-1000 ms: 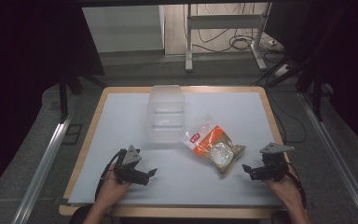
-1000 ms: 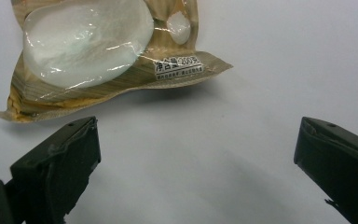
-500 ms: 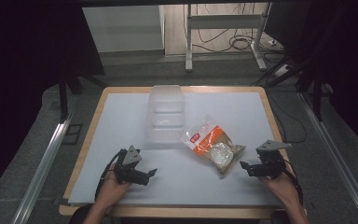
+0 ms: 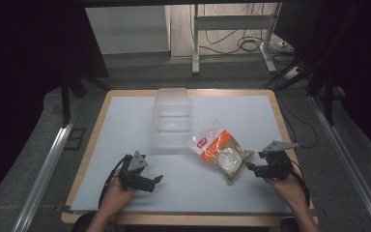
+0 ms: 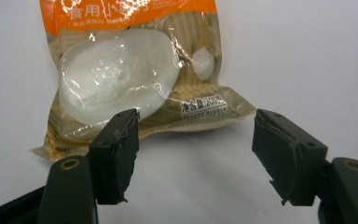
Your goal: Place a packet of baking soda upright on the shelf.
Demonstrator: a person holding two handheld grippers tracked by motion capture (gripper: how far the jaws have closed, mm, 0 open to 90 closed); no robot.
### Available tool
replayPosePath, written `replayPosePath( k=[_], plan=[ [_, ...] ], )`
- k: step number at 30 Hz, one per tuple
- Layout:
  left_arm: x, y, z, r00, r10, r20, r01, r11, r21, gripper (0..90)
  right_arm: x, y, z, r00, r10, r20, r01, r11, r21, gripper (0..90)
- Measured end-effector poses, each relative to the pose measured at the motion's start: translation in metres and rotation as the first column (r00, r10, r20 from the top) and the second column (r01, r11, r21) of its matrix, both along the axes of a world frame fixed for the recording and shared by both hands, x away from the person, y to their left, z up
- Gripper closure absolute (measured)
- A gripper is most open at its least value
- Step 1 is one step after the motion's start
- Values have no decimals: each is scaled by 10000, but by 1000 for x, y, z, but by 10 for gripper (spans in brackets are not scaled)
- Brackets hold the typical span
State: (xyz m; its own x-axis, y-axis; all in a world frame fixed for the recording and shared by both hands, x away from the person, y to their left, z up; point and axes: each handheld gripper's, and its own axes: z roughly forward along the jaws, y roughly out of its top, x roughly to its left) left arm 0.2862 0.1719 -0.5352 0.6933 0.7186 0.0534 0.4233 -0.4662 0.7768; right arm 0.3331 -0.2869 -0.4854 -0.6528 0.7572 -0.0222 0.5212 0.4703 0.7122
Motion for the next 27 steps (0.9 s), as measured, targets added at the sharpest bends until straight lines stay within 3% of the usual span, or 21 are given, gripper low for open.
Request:
replayPosePath(
  k=[9, 11, 12, 15, 22, 25, 27],
  plan=[
    [0, -1, 0, 10000, -20, 9, 20, 10000, 15, 20, 11, 4, 4, 9999, 95, -58, -94, 9998, 178, 422],
    [-1, -1, 0, 10000, -29, -8, 29, 10000, 23, 20, 14, 6, 4, 9998, 74, -190, -74, 10000, -4, 451],
    [-1, -2, 0, 9999, -105, -24, 105, 9999, 34, 20, 17, 7, 4, 9991, 118, -405, -112, 9998, 159, 476],
    [-1, -3, 0, 9999, -136, -11, 136, 9999, 58, 19, 21, 9, 6, 9986, 275, -450, -262, 9992, 297, 517],
    [-2, -2, 1, 9999, -156, 60, 156, 9999, 5, 19, 38, 20, 11, 9978, 582, -321, -583, 9983, -36, 704],
    [-2, -2, 1, 9999, -135, 72, 135, 9999, -1, 19, 52, 25, 11, 9980, 574, -256, -582, 9978, -304, 804],
    [-2, -2, 1, 9999, -130, 73, 130, 9999, 5, 19, 56, 26, 11, 9981, 566, -252, -574, 9978, -342, 821]
  ],
)
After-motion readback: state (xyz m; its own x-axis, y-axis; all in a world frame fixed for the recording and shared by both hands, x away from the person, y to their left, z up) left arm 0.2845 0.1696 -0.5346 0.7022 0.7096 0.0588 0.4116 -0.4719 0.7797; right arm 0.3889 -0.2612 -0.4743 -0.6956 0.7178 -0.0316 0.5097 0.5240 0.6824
